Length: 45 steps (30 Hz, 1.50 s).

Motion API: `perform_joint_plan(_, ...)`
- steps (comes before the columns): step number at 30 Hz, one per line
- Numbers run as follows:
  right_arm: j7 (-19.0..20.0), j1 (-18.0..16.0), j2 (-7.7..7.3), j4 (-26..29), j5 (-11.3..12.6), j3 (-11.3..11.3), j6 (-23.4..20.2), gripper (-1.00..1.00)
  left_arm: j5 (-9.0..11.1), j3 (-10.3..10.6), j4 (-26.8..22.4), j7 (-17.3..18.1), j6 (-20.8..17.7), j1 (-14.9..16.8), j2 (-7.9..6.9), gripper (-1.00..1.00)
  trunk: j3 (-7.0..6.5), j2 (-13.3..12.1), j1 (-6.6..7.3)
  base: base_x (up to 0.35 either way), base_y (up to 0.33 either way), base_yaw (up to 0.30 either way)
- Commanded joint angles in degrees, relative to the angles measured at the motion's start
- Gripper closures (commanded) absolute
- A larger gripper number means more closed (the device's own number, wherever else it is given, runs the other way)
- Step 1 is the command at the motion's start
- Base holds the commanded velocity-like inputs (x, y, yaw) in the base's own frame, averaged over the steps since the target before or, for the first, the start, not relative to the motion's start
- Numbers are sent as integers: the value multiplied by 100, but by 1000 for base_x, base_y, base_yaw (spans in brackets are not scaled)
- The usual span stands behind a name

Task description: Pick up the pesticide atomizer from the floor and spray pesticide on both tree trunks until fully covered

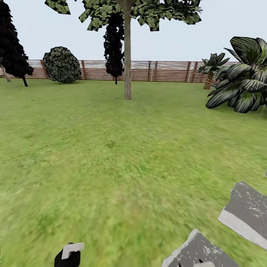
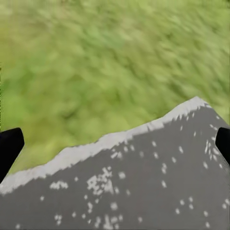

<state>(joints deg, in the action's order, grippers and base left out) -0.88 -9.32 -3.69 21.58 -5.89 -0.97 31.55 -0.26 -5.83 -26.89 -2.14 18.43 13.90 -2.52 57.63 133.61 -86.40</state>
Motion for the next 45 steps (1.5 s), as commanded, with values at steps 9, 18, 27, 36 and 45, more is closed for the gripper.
perform_joint_plan(9, 0, 0, 0, -4, 0, -5, 0, -100, 0, 2, -1, 3, 2, 4, -1, 100, 0, 0, 0, 338, 0, 58)
perform_joint_plan(18, 0, 0, 0, -4, 0, -8, 0, -100, 0, -2, -1, 4, 0, 2, -1, 100, 0, 0, 0, 338, 0, 1)
perform_joint_plan(27, 0, 0, 0, -4, 0, -9, 0, -100, 0, 0, -1, 4, 1, 2, -1, 100, 0, 0, 0, 338, 0, 0)
perform_joint_plan(36, 0, 0, 0, -4, 0, -9, 2, -100, 0, -3, -1, 4, -1, 1, -1, 100, 0, 0, 0, 338, 0, 20)
perform_joint_plan(45, 0, 0, 0, -4, 0, -9, 5, -100, 1, -1, -1, 4, 0, 1, -3, 100, 0, 0, 0, 338, 0, 64)
